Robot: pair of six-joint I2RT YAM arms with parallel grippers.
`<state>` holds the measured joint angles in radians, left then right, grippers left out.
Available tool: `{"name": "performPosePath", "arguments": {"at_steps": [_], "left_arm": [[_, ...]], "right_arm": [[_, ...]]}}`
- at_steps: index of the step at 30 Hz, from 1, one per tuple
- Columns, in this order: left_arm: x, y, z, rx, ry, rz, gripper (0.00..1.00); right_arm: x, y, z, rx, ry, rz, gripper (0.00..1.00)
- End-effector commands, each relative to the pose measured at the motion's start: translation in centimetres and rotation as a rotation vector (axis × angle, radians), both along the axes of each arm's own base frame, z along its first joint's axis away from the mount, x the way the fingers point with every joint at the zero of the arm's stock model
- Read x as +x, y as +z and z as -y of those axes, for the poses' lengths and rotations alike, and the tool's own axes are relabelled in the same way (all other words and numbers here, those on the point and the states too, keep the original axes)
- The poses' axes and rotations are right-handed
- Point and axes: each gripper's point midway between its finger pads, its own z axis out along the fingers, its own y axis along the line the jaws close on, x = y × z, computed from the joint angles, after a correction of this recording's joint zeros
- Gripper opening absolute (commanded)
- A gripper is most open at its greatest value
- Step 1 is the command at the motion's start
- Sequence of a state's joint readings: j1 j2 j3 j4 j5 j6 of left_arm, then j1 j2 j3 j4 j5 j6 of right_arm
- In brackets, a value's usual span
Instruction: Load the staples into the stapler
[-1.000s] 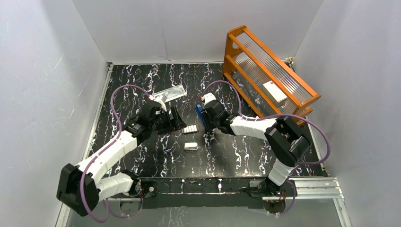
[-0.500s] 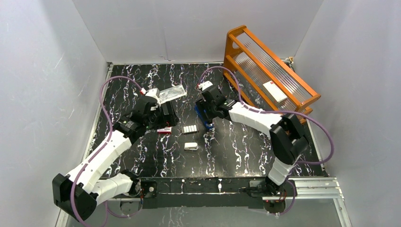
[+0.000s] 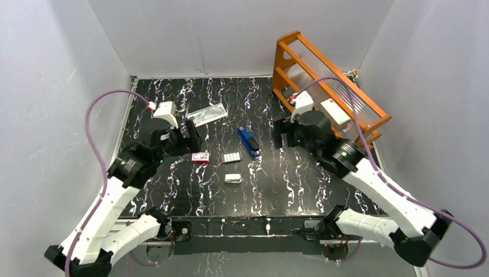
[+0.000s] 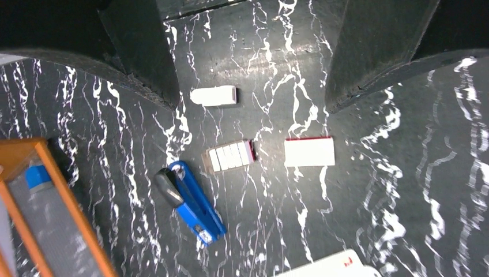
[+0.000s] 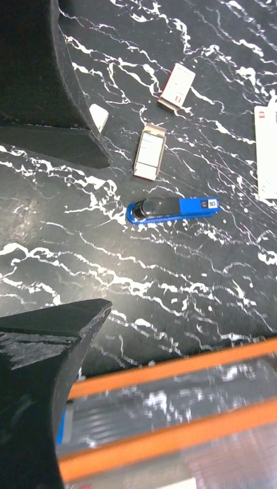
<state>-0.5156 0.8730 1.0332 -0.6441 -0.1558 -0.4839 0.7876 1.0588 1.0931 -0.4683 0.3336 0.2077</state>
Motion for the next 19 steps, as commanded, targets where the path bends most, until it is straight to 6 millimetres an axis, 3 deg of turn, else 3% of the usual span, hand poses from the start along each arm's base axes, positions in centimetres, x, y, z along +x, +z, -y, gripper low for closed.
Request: {"name": "performPosePath", "arguments": {"at_steps": [1, 5, 9, 15, 19], "left_arm": [[-1.0, 6.6, -3.4, 0.041, 0.078, 0.184, 0.94], [-2.4, 11.1, -7.4, 0.111, 0.195, 0.28, 0.94], [-4.2, 14.6, -9.3, 0.112, 0.223, 0.35, 0.94], [-5.4, 15.8, -10.6, 0.091, 0.269, 0.38, 0.94], [-5.2, 15.3, -10.4, 0.09, 0.271, 0.372, 0.94]], "right_arm": [[-1.8, 3.3, 4.6, 0.0, -0.115, 0.056, 0.96], [-3.5, 8.0, 7.7, 0.04, -0.171, 0.125, 0.99], [-4.5, 11.2, 9.4, 0.077, -0.202, 0.172, 0.99], [-5.3, 13.6, 10.3, 0.126, -0.21, 0.214, 0.99], [-5.1, 13.3, 10.2, 0.117, -0.207, 0.209, 0.99]]}}
